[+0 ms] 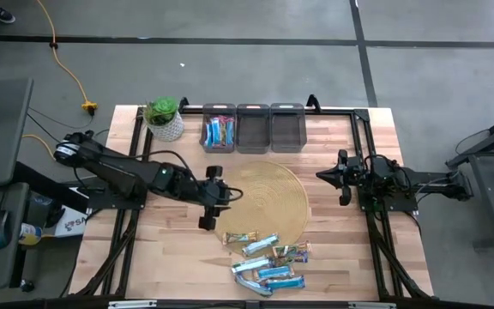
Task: Pick and place Granola Bars by type
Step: Put the orange granola bar into the center black bin
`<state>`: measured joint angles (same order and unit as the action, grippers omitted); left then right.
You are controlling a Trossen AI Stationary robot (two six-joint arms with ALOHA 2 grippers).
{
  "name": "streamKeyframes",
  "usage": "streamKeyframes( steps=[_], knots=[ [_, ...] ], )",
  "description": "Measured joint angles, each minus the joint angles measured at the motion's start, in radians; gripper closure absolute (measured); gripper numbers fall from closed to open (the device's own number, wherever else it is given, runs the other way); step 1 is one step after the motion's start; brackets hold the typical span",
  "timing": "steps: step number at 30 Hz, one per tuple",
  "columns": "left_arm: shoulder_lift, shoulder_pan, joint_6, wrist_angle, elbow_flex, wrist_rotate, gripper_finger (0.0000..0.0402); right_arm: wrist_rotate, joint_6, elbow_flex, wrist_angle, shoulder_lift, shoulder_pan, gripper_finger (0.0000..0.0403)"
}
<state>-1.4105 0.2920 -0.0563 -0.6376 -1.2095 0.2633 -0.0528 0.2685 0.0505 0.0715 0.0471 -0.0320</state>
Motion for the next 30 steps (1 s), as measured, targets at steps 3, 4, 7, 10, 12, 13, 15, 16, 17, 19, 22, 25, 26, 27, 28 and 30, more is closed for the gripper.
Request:
streamKeyframes(
  steps=[3, 4, 7, 10, 12, 13, 15, 16, 17, 19, 22, 25, 26, 27, 28, 30],
  knots=[
    [-0.025, 0.006, 0.000, 0.031, -0.001, -0.023, 0.0213, 0.000, 0.000, 0.000, -0.002, 0.000, 0.000, 0.0402],
    [-0.037, 0.011, -0.001, 0.044, -0.001, -0.037, 0.0213, 0.000, 0.000, 0.000, -0.001, 0.000, 0.000, 0.0402],
    [-0.079, 0.012, 0.000, 0.073, -0.001, -0.056, 0.0213, 0.000, 0.000, 0.000, -0.009, 0.003, 0.000, 0.0402],
    [-0.121, 0.012, 0.000, 0.089, -0.001, -0.060, 0.0213, 0.000, 0.000, 0.000, -0.003, 0.007, 0.000, 0.0402],
    [-0.145, 0.012, 0.004, 0.092, -0.001, -0.060, 0.0213, 0.000, 0.000, 0.000, 0.000, 0.011, 0.000, 0.0402],
    [-0.161, 0.012, 0.005, 0.105, -0.001, -0.060, 0.0213, 0.000, 0.000, 0.000, 0.000, 0.012, 0.000, 0.0402],
    [-0.183, 0.012, 0.017, 0.099, 0.000, -0.065, 0.0213, 0.000, 0.000, 0.000, -0.002, 0.012, 0.000, 0.0402],
    [-0.193, 0.018, 0.024, 0.099, 0.001, -0.070, 0.0213, 0.000, 0.000, 0.000, -0.001, 0.013, 0.000, 0.0402],
    [-0.203, 0.024, 0.029, 0.115, 0.000, -0.071, 0.0213, 0.000, 0.000, 0.000, -0.002, 0.013, 0.000, 0.0402],
    [-0.221, 0.039, 0.041, 0.112, -0.001, -0.072, 0.0213, 0.000, 0.000, 0.000, 0.000, 0.013, 0.000, 0.0402],
    [-0.245, 0.067, 0.044, 0.114, -0.001, -0.070, 0.0213, 0.000, 0.000, 0.000, 0.000, 0.013, 0.000, 0.0402],
    [-0.258, 0.097, 0.027, 0.128, -0.001, -0.068, 0.0213, 0.000, 0.000, 0.000, -0.001, 0.017, 0.000, 0.0402],
    [-0.263, 0.107, 0.024, 0.132, -0.002, -0.064, 0.0213, 0.000, 0.000, 0.000, -0.002, 0.016, 0.000, 0.0402],
    [-0.264, 0.117, 0.019, 0.122, 0.000, -0.055, 0.0213, 0.000, 0.000, 0.000, -0.001, 0.016, 0.000, 0.0402],
    [-0.265, 0.126, 0.016, 0.119, 0.001, -0.043, 0.0213, 0.000, 0.000, 0.000, 0.000, 0.016, 0.000, 0.0402],
    [-0.281, 0.139, 0.003, 0.149, -0.003, -0.022, 0.0213, 0.000, 0.000, 0.000, -0.002, 0.017, 0.000, 0.0402]
  ],
)
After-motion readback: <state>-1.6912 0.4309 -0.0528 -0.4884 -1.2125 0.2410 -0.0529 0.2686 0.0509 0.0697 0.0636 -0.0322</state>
